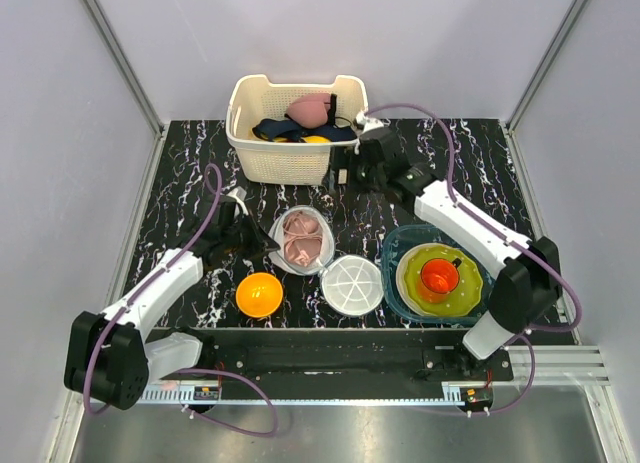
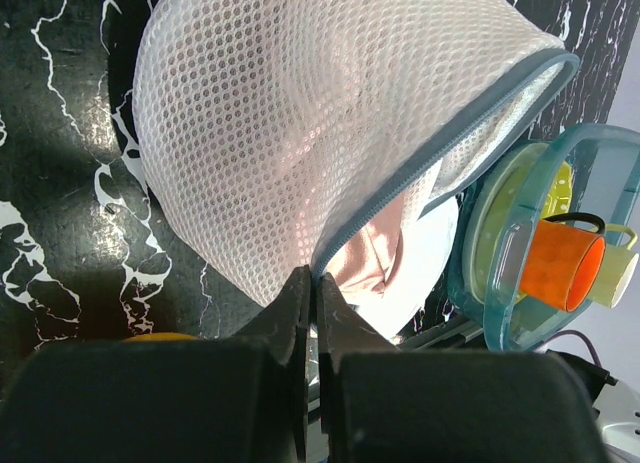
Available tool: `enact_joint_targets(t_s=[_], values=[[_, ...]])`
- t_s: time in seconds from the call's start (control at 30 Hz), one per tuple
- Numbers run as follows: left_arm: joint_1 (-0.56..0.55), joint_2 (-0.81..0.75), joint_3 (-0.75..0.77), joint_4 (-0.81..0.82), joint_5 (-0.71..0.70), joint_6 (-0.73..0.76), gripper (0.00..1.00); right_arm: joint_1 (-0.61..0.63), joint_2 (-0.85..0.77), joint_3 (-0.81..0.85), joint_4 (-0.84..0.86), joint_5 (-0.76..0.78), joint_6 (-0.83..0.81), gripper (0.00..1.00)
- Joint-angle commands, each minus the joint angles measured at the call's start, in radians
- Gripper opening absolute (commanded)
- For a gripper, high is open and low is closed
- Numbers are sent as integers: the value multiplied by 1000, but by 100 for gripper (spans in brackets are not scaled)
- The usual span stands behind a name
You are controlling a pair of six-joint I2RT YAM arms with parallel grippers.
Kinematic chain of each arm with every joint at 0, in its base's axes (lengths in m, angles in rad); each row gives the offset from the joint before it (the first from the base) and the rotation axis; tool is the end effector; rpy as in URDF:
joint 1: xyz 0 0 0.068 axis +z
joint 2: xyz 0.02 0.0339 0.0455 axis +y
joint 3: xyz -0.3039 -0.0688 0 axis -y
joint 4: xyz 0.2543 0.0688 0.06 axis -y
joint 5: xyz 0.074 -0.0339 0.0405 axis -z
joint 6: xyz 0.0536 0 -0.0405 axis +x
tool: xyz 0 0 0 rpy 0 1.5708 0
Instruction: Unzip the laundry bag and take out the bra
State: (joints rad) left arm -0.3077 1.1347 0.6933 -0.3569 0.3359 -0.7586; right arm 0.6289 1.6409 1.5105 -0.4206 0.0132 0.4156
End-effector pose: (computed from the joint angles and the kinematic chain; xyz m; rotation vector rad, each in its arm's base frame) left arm 0.2178 -0.0878 0.2453 -0.3905 2.4733 -0.8811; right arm 0.3319 0.2406 0.3763 -0.2242 2.1702 0.5961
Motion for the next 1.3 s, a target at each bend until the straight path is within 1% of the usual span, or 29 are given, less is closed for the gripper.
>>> enact_joint_targets(t_s=[0.0,0.03,0.1,0.13,0.23,0.33,0.4,0.47,0.63,0.8,0.83,0.87,0.9,0.93,1.0,1.03,1.1,1.13,1.27], values=[[5,8,8,59,18,8,0,31,-117,-168,94,-61,60,88],[5,13,8,61,20,8,0,41,-133,-194,98,-71,64,83],[5,20,11,62,22,7,0,67,-158,-246,105,-71,75,77],[4,22,12,62,20,7,0,107,-161,-265,108,-70,77,73],[5,31,15,64,18,5,0,181,-116,-271,114,-68,84,72],[5,30,18,65,15,1,0,218,-58,-262,129,-87,91,72],[4,30,18,64,14,-1,0,226,-27,-248,134,-123,75,74],[4,30,15,62,14,-2,0,235,42,-196,103,-139,54,77],[5,17,5,62,14,-10,0,242,143,-191,121,-156,40,76],[5,14,2,64,14,-15,0,244,207,-190,134,-186,31,74],[4,16,2,64,15,-18,0,242,215,-188,134,-186,31,68],[5,13,0,65,17,-19,0,244,212,-190,132,-187,25,57],[4,10,-1,67,17,-19,0,244,209,-190,132,-188,22,36],[5,8,-5,67,17,-22,0,244,183,-191,126,-187,19,0],[5,2,-9,62,9,-21,0,244,130,-190,99,-183,11,0],[5,0,-9,58,3,-18,0,249,50,-196,94,-176,11,0],[5,7,-11,47,-9,-16,0,249,-36,-193,80,-151,14,0],[5,10,-11,45,-8,-16,0,249,-114,-182,72,-138,17,0],[5,30,-11,61,5,-21,0,249,-239,-107,10,-68,2,0]])
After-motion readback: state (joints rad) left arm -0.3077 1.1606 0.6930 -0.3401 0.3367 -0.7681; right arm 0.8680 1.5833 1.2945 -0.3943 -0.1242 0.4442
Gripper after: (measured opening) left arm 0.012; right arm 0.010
